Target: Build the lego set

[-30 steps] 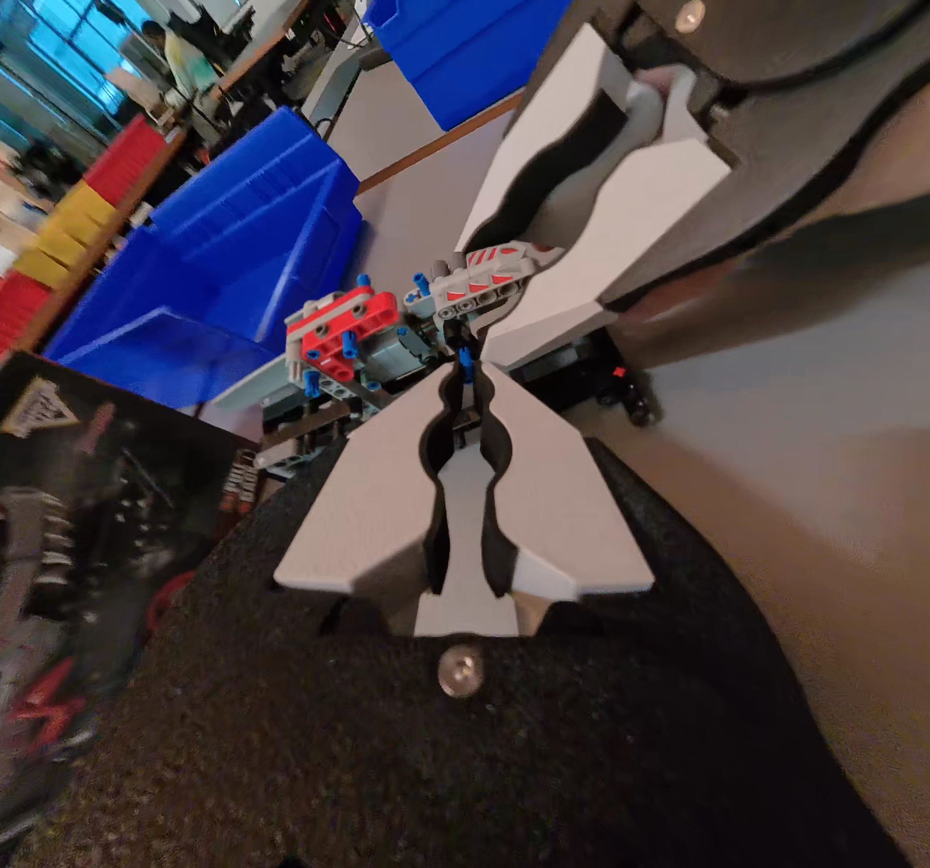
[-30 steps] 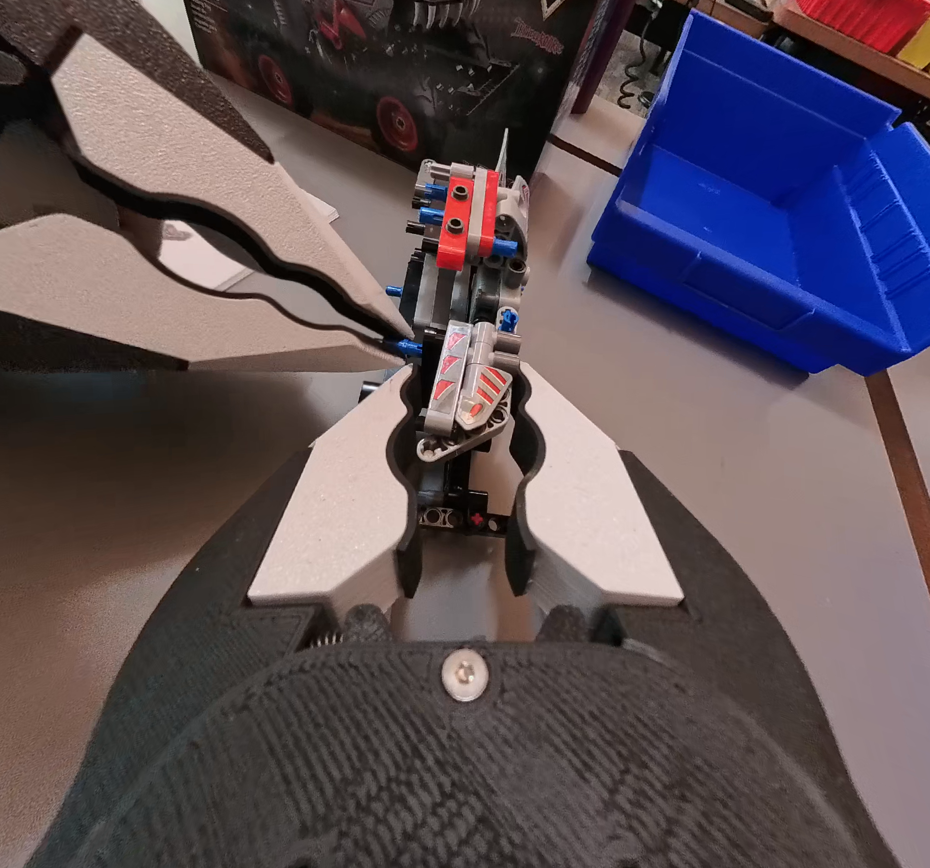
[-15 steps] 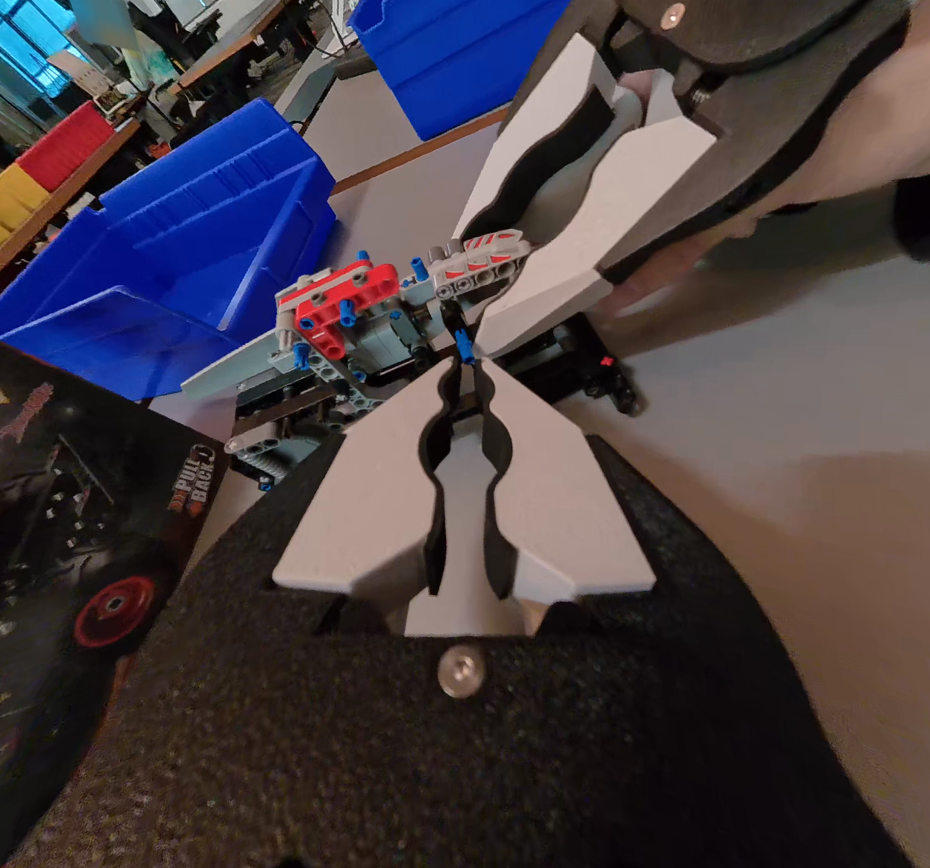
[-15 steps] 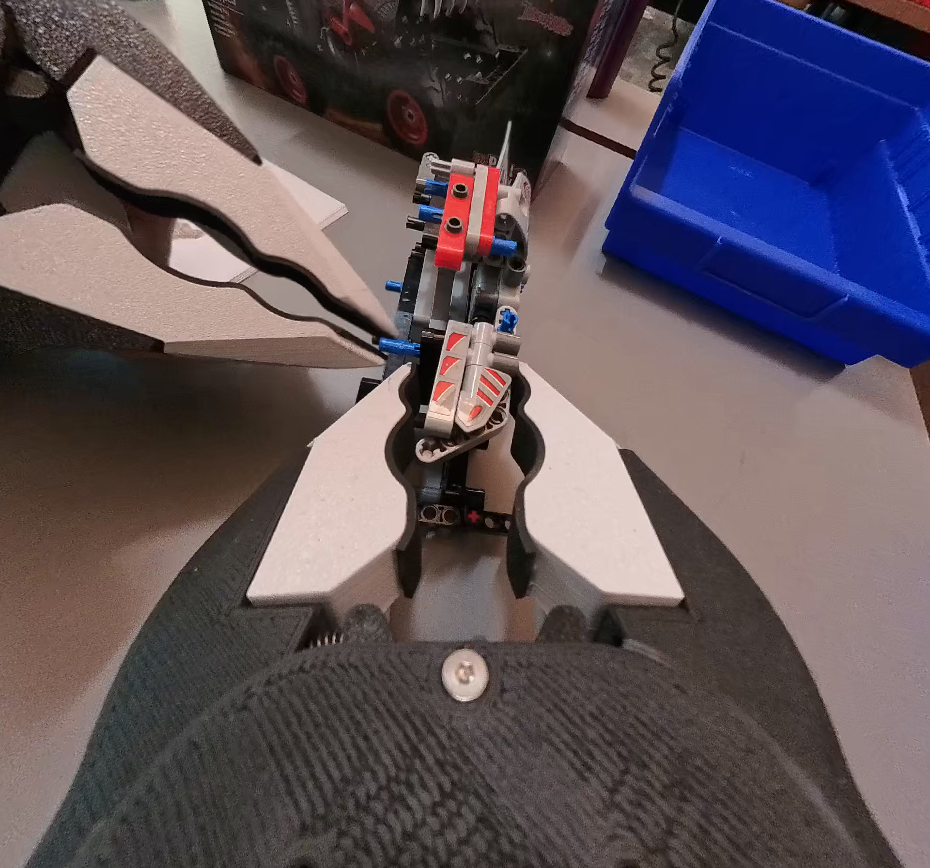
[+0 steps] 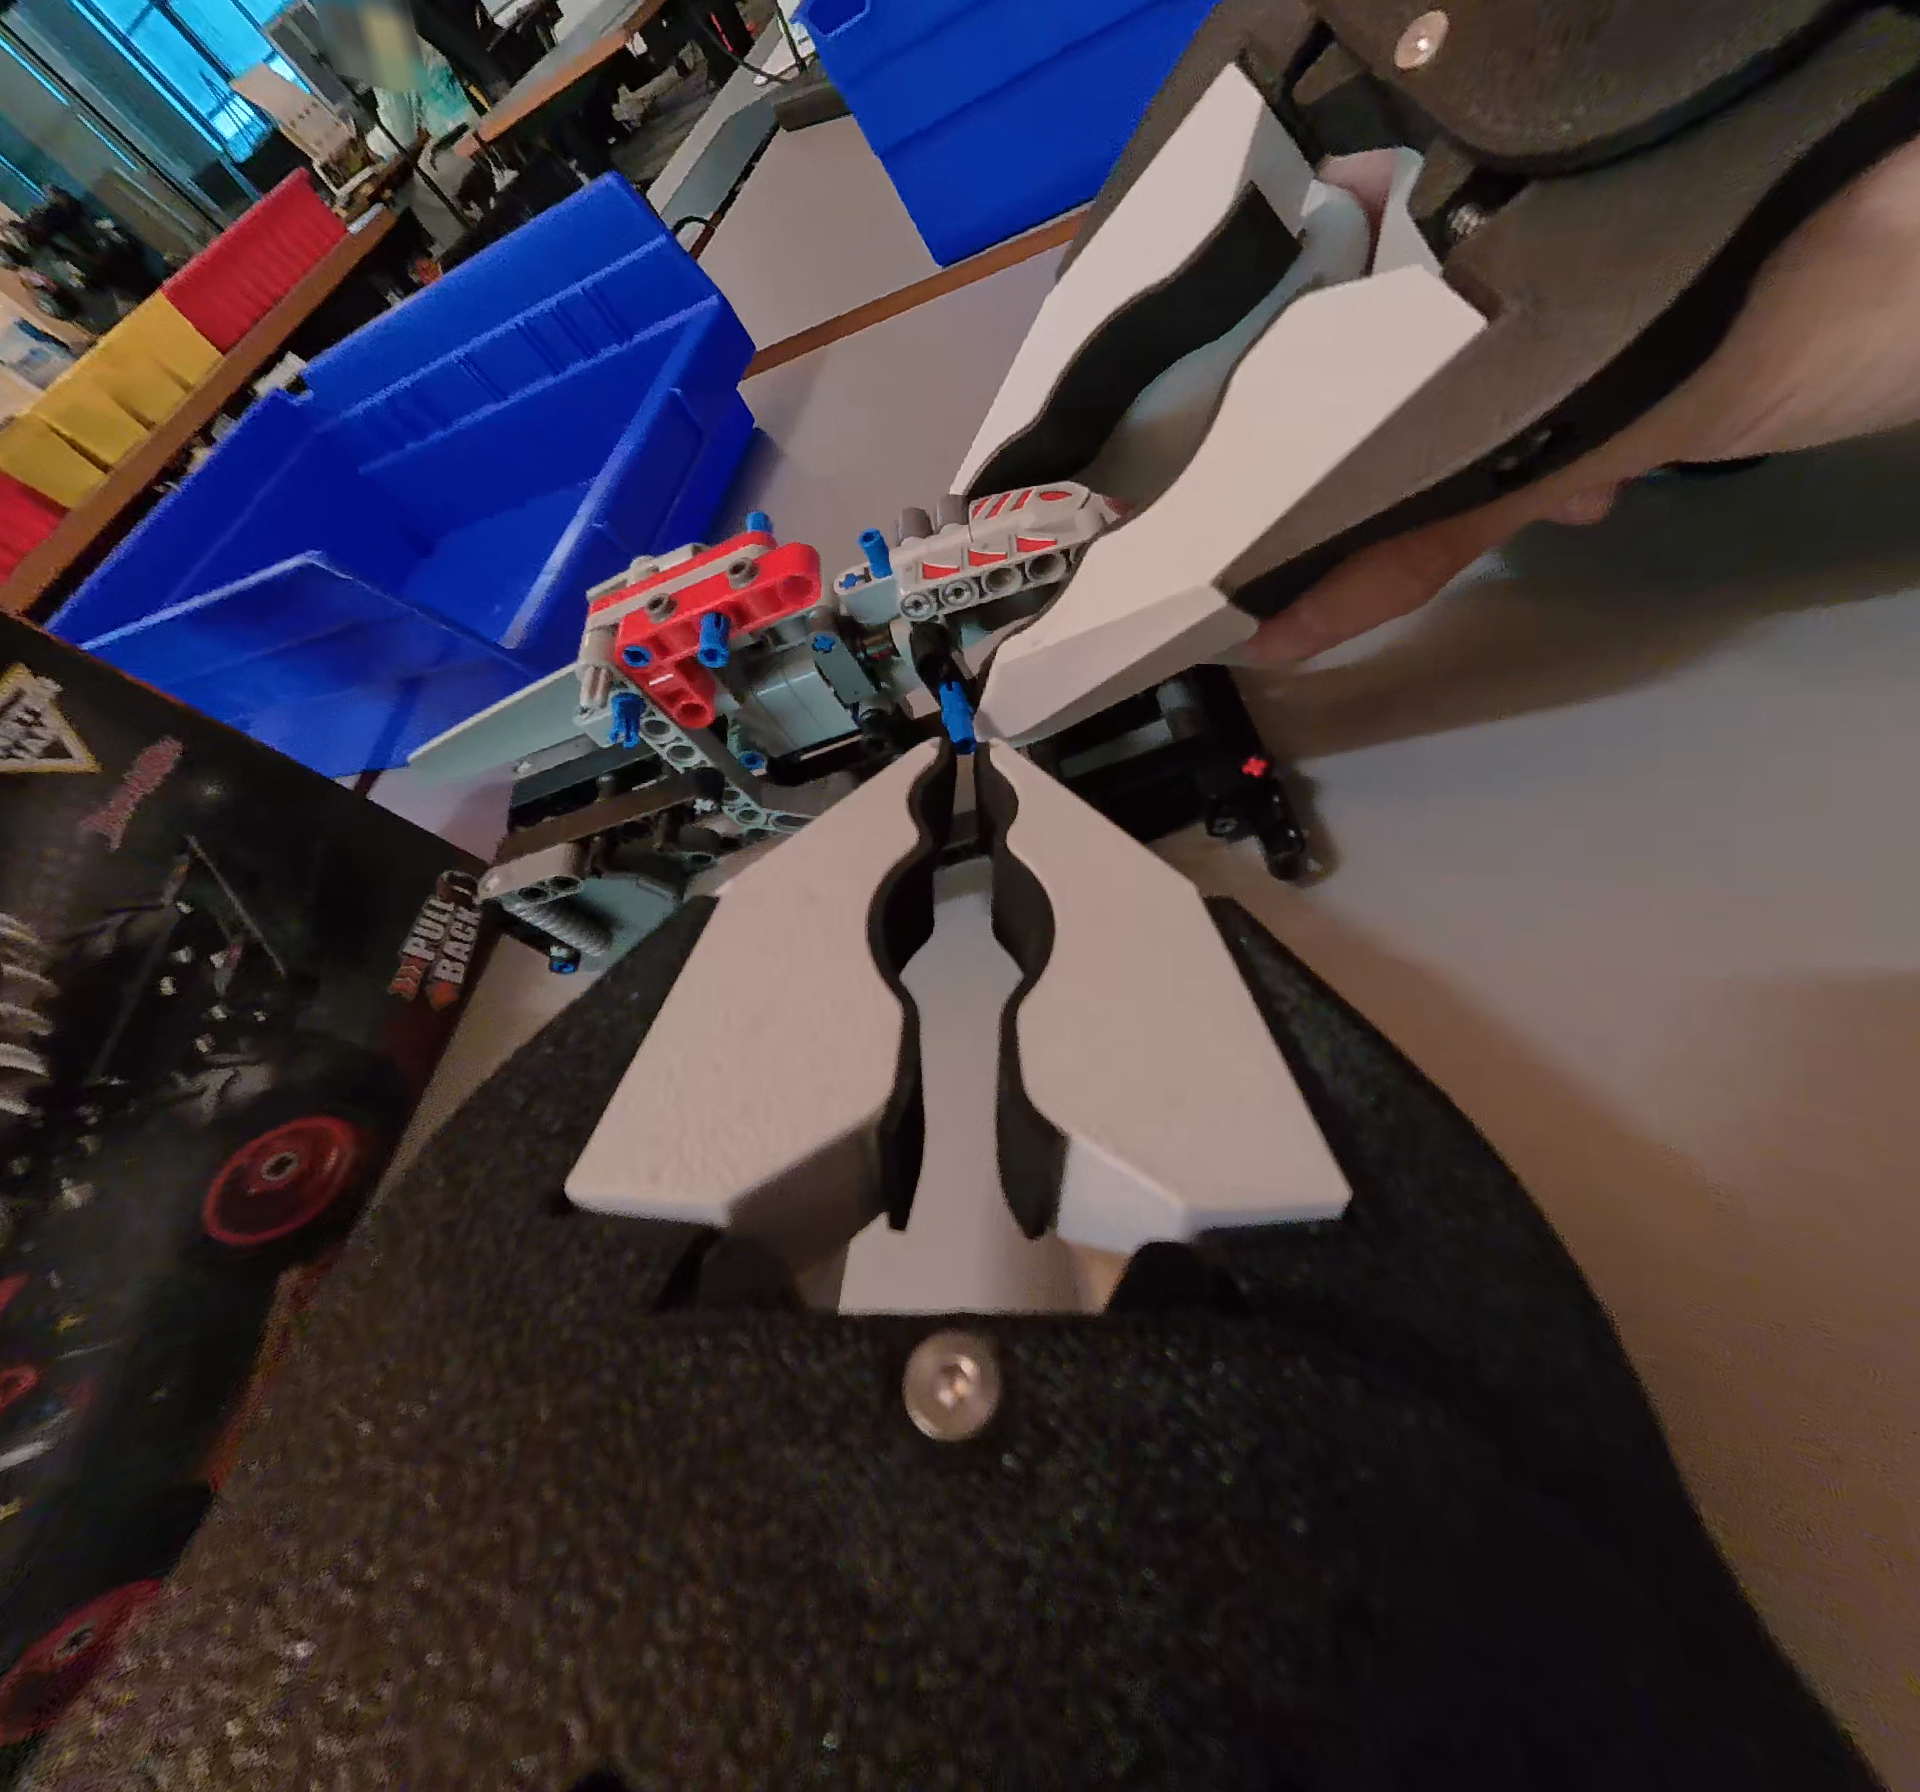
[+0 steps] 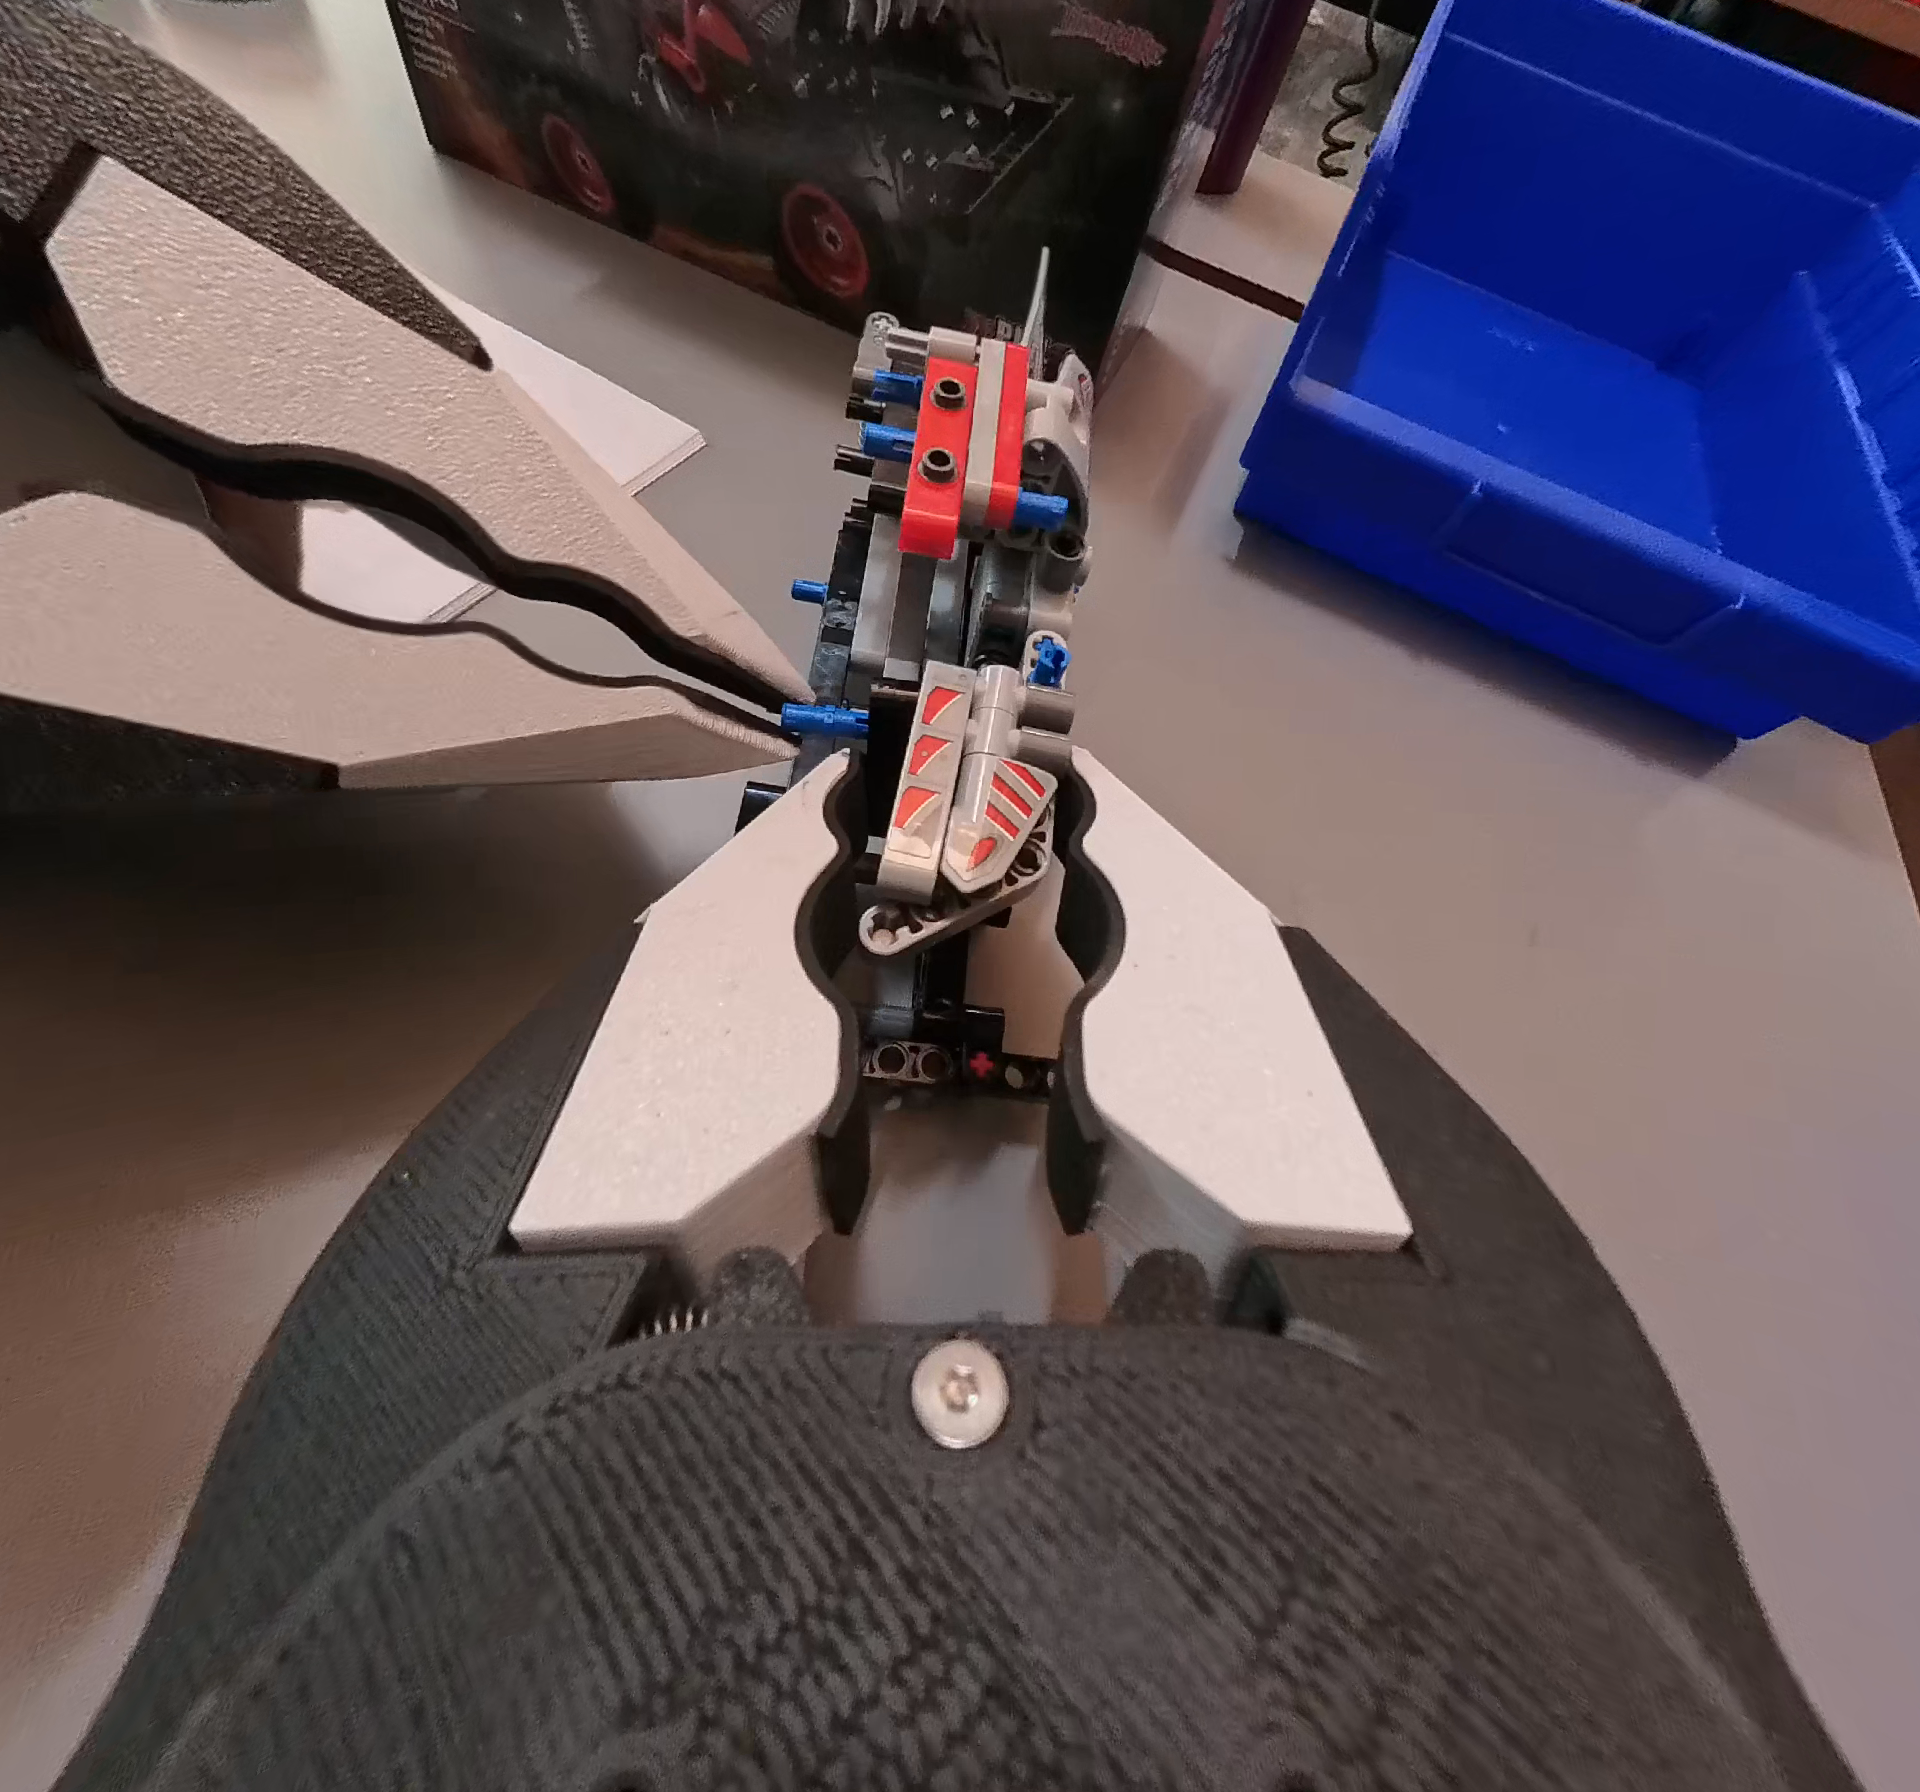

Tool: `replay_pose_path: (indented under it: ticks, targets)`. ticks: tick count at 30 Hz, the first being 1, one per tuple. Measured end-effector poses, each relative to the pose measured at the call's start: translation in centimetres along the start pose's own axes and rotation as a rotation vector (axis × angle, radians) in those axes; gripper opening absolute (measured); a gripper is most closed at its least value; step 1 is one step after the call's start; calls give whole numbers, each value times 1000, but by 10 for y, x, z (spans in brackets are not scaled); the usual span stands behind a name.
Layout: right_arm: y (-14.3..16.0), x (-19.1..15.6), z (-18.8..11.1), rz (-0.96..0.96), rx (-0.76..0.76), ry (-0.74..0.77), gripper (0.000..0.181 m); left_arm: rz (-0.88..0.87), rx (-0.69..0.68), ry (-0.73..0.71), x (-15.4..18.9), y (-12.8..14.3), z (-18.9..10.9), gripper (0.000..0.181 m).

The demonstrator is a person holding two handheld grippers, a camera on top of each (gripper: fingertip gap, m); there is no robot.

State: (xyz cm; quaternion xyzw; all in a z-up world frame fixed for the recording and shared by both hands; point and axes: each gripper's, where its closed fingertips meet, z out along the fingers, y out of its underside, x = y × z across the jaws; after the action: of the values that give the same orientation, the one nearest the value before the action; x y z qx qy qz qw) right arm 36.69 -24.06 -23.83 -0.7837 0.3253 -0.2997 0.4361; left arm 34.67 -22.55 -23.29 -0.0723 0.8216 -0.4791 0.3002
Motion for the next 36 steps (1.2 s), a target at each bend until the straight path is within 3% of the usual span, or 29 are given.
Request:
replay_pose_path:
  ticks: [13, 18, 20, 22, 26, 28, 30, 34, 36]
  targets:
    - [-2, 0, 1, -20, 7, 16, 34, -263, -14, 107, -4, 1, 0, 0]
    - [-1, 1, 2, -12, 1, 25, 33, 105, -77, -37, -8, 2, 3, 0]
    - [-1, 1, 2, -10, 1, 24, 33, 157, -81, -50, -7, 1, 3, 0]
    - [-1, 1, 2, -11, 2, 24, 33, 95, -70, -16, -7, 1, 3, 0]
    - [-1, 1, 2, -11, 2, 23, 33, -301, -20, 162, -5, 0, 3, 0]
    - [-1, 1, 2, -8, 1, 23, 33, -408, -8, 214, -5, 0, 3, 0]
    - [-1, 2, 2, -3, -3, 25, 33, -366, -10, 190, -5, 0, 4, 0]
    - [0, 4, 2, 5, -6, 32, 33, -34, -39, 45, -7, -1, 6, 0]
    - [0, 4, 2, 8, -6, 30, 33, 24, -47, 27, -7, 0, 6, 0]
